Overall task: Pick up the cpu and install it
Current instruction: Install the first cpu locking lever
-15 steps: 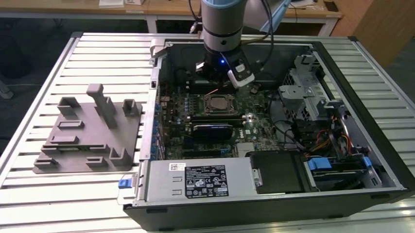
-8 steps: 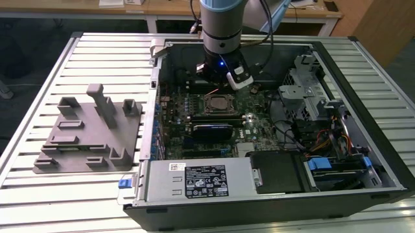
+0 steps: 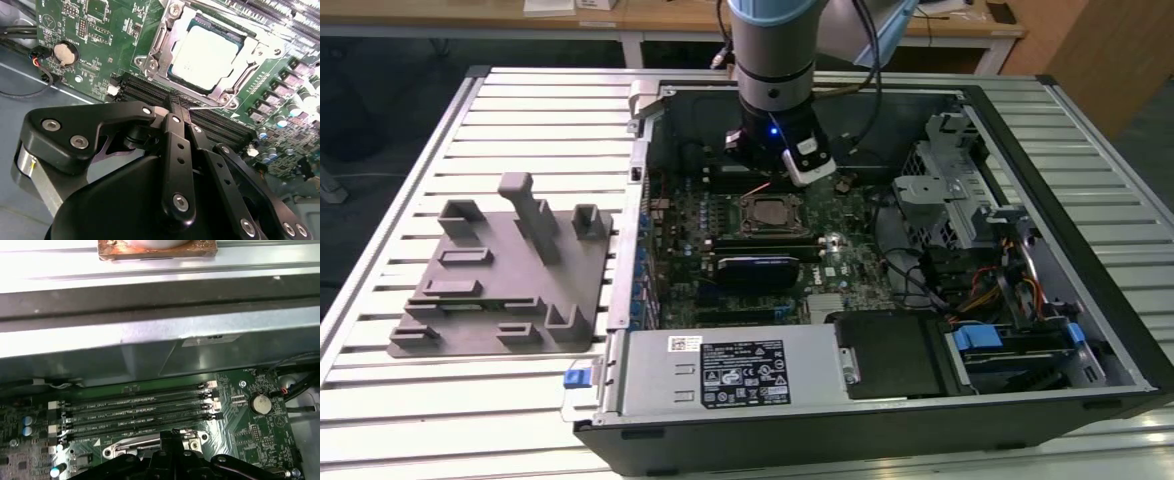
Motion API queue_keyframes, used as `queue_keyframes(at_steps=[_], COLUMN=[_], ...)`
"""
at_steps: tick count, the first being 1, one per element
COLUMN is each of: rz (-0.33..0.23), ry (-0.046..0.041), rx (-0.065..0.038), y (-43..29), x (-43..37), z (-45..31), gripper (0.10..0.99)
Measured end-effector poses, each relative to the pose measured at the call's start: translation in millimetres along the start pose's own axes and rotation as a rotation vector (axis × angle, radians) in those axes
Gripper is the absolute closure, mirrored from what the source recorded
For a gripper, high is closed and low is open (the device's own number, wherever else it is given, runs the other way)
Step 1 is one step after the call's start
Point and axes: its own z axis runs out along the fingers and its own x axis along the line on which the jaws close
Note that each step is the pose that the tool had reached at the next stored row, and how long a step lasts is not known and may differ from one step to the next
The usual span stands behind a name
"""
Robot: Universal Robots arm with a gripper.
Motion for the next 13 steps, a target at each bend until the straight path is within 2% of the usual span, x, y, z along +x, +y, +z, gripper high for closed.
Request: queue_keyframes(at_steps=[7,9,13], rz=[0.016,0.020,0.026], ry=[-0.0083,-0.0175,-0.0425], rx=[0.002,0.001,0.003], y=[5.0,5.4,5.3], x=[1.5,2.1,3.1], z=[2.6,3.4,5.3], gripper=[0.980,0.980,0.980])
